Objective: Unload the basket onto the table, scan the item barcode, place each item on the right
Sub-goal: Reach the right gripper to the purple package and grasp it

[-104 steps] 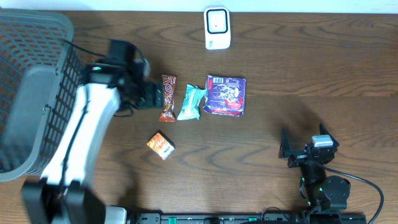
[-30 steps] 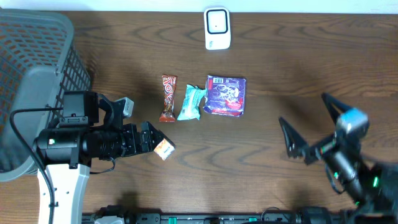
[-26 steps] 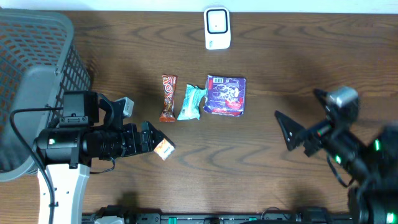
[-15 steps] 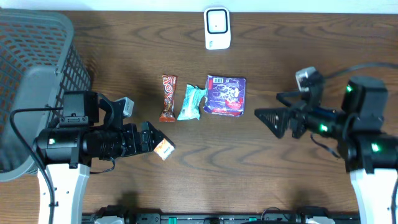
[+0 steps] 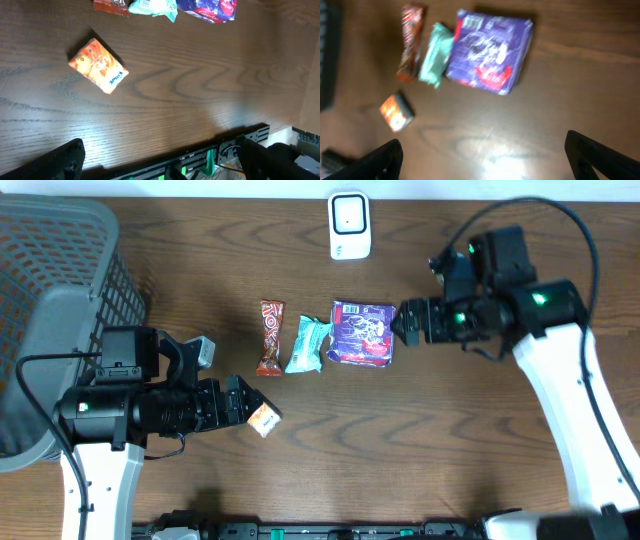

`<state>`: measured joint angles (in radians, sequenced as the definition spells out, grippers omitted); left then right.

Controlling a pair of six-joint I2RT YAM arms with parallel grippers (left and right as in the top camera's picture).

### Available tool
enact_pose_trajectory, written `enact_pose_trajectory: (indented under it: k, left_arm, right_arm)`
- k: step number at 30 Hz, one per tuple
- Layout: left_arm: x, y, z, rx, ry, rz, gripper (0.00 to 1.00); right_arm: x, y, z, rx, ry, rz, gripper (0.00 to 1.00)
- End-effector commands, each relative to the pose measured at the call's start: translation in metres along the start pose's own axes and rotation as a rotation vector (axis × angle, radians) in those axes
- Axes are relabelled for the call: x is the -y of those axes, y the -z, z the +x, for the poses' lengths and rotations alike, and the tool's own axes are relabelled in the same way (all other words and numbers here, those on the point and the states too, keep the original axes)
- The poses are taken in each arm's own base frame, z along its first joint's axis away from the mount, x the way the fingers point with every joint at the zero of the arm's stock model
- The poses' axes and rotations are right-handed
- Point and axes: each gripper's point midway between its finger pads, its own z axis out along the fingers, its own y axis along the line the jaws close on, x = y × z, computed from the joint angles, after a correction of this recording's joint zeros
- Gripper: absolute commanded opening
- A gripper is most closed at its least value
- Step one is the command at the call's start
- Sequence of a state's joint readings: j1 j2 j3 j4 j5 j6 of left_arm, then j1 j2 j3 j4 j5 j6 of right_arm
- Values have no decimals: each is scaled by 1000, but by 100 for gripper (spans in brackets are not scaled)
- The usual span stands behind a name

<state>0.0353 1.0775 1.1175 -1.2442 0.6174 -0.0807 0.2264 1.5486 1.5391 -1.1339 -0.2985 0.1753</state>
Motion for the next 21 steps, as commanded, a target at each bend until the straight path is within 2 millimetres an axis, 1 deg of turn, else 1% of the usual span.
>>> enact_pose_trajectory:
  k: [1,4,9,12,14,17,19,21]
  left_arm:
    - [-2,-1,1,-4,-10,-9,98]
    - [-2,-1,1,-4,-10,-9,98]
    - [-2,-1,1,-4,-10,-9,98]
    - [-2,-1,1,-4,-10,-9,98]
    - [-2,-1,1,-4,-10,-9,98]
    - [-2,-1,1,-4,-10,-9,98]
    - [-2,-1,1,-4,-10,-9,98]
    - [-2,-1,1,-4,-10,-9,98]
  right_arm:
    - [23,-31,-1,-67,-89,94,99]
    - [29,-57,0,-119,-116,97,99]
    - [24,-98,-2,-184,-142,4,99]
    - [27,-120,0,-225,-170,-44,98]
    - [32,-134,3,-254,-181,-75,95]
    - [26,-154,4,-283,-137,-197,90]
    - [26,-165,5,-294,-126,-246,84]
    - [31,-177,6,-303,-137,-250,77]
